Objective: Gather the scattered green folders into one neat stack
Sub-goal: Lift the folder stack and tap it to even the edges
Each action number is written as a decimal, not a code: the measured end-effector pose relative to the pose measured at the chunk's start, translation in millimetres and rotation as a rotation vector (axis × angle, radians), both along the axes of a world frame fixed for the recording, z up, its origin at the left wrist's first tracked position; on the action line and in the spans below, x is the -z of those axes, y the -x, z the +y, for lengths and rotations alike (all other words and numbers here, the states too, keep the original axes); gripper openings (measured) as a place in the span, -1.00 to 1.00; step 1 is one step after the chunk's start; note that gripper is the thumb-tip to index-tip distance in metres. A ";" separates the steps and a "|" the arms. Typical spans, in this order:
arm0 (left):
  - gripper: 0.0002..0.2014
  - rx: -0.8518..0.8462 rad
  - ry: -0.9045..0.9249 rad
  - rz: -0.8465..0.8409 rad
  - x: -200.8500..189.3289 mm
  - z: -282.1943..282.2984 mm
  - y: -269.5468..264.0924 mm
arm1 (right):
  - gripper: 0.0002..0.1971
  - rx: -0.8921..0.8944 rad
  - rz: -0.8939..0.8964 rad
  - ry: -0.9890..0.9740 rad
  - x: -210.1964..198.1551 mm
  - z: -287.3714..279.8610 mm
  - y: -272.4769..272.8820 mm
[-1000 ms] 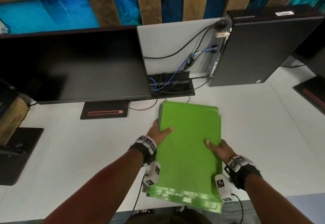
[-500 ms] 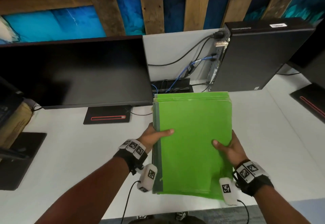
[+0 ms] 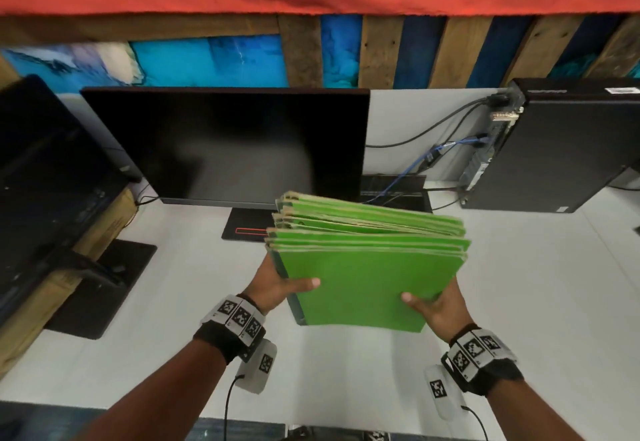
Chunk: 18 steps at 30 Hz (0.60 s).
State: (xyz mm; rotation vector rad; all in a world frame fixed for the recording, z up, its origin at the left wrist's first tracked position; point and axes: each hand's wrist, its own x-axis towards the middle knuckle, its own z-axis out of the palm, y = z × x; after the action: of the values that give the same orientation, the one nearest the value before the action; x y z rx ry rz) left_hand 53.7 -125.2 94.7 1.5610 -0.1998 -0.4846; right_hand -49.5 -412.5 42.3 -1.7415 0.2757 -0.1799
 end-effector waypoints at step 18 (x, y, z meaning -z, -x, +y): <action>-0.70 -0.191 0.149 0.162 -62.5 -8.1 -12.2 | -0.23 0.406 -0.071 -0.321 -81.8 38.7 -1.9</action>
State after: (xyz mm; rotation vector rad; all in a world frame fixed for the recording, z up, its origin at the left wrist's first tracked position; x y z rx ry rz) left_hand 65.9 -133.3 157.2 1.3727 0.0369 -0.4329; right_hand -47.6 -373.8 124.1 -1.3437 0.5735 -0.4650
